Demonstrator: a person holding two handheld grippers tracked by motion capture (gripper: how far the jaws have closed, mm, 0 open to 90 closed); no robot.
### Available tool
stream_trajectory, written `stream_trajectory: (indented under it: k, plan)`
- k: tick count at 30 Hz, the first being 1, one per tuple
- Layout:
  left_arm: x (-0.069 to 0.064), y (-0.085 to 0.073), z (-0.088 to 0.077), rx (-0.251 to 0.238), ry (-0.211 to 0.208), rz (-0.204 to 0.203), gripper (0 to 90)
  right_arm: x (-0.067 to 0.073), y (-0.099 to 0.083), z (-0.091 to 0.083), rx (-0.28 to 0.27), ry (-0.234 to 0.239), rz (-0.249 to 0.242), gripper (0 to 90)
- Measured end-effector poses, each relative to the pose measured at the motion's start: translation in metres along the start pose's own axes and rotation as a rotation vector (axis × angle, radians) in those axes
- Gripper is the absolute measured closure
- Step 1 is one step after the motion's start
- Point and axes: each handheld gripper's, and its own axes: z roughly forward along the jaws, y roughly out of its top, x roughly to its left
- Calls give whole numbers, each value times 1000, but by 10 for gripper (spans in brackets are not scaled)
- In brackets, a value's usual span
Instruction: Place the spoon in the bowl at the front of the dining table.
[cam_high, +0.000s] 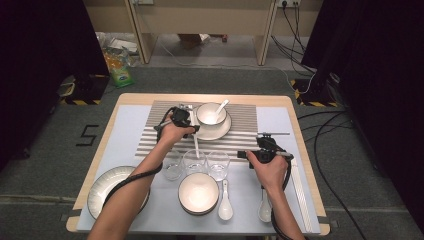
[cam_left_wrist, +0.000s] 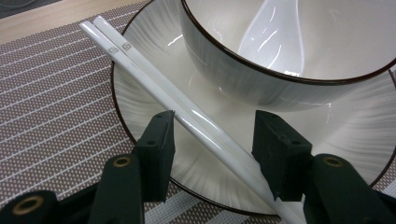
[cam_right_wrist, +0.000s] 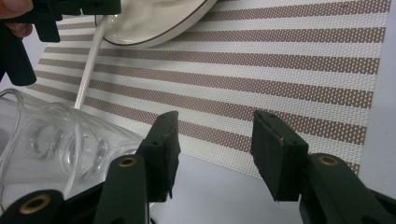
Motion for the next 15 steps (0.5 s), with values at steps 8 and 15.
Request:
stream_trajectory:
  k: [8, 15]
  plan:
    - [1, 1, -1, -10, 0, -15, 474, 0, 0, 1, 2, 5, -1, 520]
    - [-1, 2, -5, -23, 11, -13, 434, 0, 0, 1, 2, 5, 1, 520]
